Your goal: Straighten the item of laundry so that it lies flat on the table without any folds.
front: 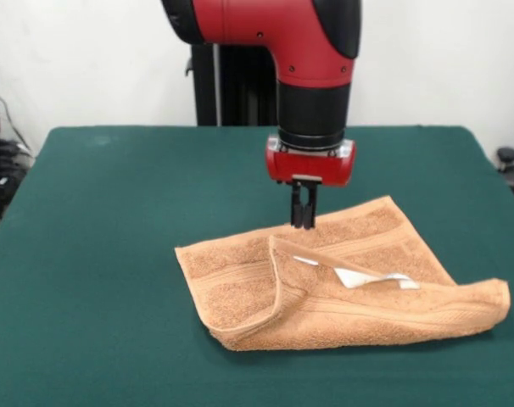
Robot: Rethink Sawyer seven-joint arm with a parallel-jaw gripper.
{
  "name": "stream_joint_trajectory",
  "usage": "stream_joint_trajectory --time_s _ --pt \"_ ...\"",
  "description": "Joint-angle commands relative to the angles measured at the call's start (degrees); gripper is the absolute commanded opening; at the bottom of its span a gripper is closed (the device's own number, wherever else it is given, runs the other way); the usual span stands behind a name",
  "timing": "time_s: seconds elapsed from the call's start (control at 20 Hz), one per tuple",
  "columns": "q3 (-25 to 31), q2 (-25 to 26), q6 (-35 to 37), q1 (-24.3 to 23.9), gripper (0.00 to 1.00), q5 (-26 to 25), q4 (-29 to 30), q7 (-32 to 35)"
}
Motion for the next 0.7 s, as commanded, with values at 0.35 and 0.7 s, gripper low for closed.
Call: stream_joint_trajectory --time_s 0.35,0.7 --pt "2.57 3.06 -2.16 0.24 0.00 -0.58 -5.43 4.26" --pt "3.30 4.98 -2.97 -1.10 0.00 -1.76 -6.26 3.05"
